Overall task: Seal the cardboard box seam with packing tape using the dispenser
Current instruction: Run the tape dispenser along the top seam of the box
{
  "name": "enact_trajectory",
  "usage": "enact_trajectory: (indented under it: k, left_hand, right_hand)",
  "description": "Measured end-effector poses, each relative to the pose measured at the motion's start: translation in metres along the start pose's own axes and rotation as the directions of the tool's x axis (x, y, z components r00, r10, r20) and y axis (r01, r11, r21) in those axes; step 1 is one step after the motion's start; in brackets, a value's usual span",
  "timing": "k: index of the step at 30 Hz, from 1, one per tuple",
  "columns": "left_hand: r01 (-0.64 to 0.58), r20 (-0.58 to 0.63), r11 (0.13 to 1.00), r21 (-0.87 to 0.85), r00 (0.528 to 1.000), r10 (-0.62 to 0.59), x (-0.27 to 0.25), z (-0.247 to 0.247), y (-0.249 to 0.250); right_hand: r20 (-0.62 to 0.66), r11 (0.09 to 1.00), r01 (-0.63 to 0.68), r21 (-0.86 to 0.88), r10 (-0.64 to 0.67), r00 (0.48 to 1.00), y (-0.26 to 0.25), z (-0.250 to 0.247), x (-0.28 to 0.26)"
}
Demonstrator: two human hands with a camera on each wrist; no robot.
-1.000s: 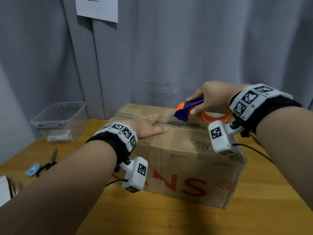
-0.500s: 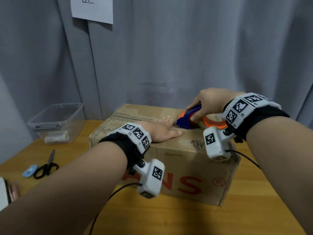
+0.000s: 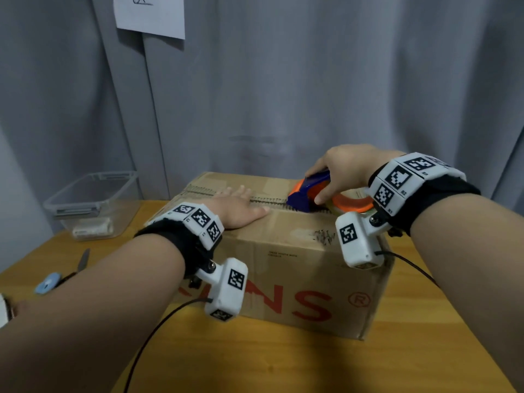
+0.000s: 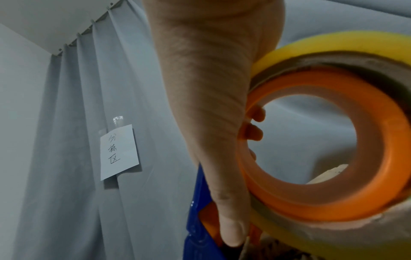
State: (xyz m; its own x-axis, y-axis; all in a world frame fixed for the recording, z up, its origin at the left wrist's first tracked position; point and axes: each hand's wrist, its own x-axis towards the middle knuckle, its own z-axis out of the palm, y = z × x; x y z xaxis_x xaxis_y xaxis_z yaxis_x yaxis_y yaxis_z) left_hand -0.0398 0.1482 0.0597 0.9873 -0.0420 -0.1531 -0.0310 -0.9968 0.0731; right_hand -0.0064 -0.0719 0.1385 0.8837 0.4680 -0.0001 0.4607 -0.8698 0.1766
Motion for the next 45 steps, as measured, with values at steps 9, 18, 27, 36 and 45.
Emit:
enact_trajectory:
  k: [9, 18, 27, 36, 45]
  left_hand:
    - [-0.166, -0.02, 0.985, -0.055, 0.986, 0.166, -0.004, 0.001, 0.021]
    - [-0.201, -0.046, 0.977, -0.077, 0.979, 0.198, 0.009, 0.007, 0.019]
    - [-0.183, -0.024, 0.98, -0.082, 0.983, 0.182, 0.002, 0.001, -0.013]
    - [-0.066, -0.023, 0.994, -0.084, 0.998, 0.065, -0.006, -0.007, -0.049]
    - [-0.015, -0.081, 0.97, -0.242, 0.997, -0.005, 0.005, 0.001, -0.03]
  right_hand:
    - [-0.198, 0.948, -0.022, 0.316, 0.088, 0.976, 0.031, 0.015, -0.022]
    - [-0.343, 0.061, 0.353, 0.934, 0.434, 0.833, 0.023, 0.078, -0.041]
    - [-0.381, -0.033, 0.455, 0.89, 0.494, 0.782, -0.015, 0.079, -0.015]
    - [-0.503, 0.739, 0.103, 0.666, 0.343, 0.793, -0.032, 0.04, 0.014]
    - [-0.195, 0.996, -0.039, -0.083, 0.022, 0.981, -0.053, -0.003, 0.026]
